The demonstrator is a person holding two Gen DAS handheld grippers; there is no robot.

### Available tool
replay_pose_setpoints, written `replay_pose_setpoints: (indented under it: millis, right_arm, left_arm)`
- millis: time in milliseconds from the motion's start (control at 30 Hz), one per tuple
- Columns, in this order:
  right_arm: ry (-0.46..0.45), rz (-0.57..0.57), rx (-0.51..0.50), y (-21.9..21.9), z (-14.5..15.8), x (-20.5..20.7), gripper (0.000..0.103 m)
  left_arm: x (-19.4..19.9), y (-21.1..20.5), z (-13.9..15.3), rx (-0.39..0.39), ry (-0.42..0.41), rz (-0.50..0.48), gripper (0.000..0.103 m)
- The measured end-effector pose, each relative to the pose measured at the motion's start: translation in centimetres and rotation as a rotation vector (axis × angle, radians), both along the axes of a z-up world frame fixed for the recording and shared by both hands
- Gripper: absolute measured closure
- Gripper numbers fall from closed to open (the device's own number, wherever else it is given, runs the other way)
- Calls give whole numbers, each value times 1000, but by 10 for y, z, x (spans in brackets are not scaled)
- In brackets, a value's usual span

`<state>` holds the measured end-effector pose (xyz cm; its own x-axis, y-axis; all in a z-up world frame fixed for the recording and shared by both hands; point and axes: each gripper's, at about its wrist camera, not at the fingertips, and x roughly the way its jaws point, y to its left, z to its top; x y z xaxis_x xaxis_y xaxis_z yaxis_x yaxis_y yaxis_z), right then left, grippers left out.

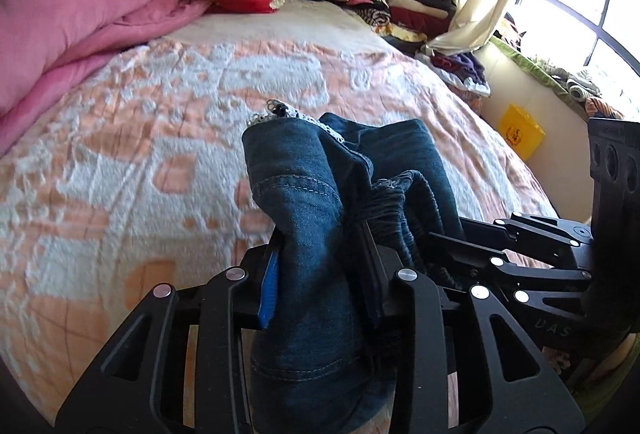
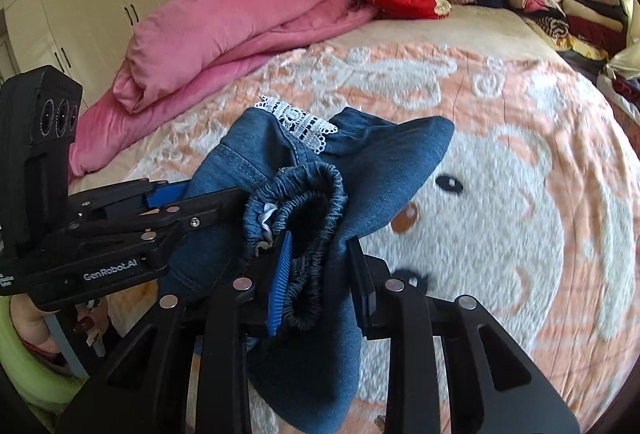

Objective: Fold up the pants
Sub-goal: 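Fold the lifted end over onto the bundle and open both tools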

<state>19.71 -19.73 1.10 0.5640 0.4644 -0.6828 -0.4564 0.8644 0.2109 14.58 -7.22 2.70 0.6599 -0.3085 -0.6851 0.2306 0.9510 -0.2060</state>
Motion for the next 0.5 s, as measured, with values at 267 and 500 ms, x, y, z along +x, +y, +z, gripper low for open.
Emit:
replay_pose_setpoints:
  millis: [267, 500]
  right_arm:
    - [-17, -8, -17, 6, 4, 27, 77]
    - [-6, -35, -67, 9, -8, 42, 75]
  left_arm:
    - [19, 4, 3, -4, -15, 27, 77]
    - [29, 13, -6, 0, -8, 53, 77]
